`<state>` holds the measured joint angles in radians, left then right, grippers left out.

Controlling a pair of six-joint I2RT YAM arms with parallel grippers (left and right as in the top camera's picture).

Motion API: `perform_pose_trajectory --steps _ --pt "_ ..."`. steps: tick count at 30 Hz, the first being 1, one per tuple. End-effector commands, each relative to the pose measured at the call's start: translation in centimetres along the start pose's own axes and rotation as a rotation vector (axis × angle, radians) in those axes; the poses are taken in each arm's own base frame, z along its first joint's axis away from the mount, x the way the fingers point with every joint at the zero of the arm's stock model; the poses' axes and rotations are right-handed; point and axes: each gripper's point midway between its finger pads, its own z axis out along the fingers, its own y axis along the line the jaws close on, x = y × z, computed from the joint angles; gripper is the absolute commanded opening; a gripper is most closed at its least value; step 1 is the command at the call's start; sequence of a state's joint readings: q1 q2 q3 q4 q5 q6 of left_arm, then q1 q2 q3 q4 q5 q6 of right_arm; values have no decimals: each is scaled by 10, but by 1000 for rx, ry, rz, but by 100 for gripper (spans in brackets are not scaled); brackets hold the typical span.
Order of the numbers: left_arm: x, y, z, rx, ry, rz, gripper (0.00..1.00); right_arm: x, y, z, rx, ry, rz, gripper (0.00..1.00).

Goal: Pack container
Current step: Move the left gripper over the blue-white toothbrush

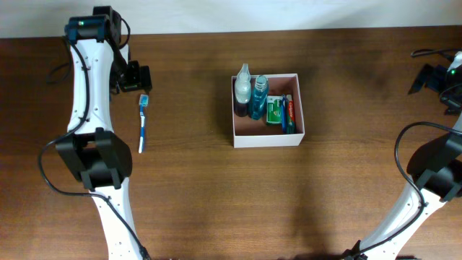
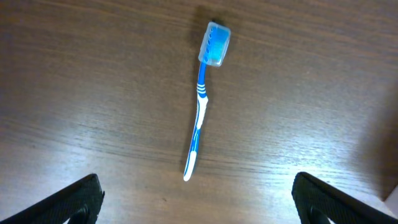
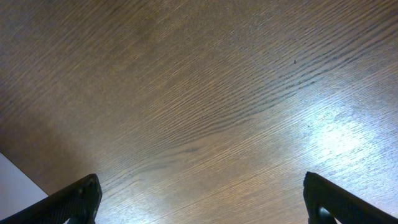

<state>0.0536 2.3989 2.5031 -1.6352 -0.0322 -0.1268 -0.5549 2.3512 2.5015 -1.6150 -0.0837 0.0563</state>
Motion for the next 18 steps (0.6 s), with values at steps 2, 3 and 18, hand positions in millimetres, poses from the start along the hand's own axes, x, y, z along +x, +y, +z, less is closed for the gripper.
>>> perform_pose_trajectory --steps 2,3,18 --pt "6 1 9 7 24 17 99 0 4 -12 -8 -28 -2 99" --pt "7 1 14 6 32 17 99 0 4 -12 -8 -28 -2 99" --pt "33 1 74 -5 165 56 98 0 4 -12 -8 -28 -2 99"
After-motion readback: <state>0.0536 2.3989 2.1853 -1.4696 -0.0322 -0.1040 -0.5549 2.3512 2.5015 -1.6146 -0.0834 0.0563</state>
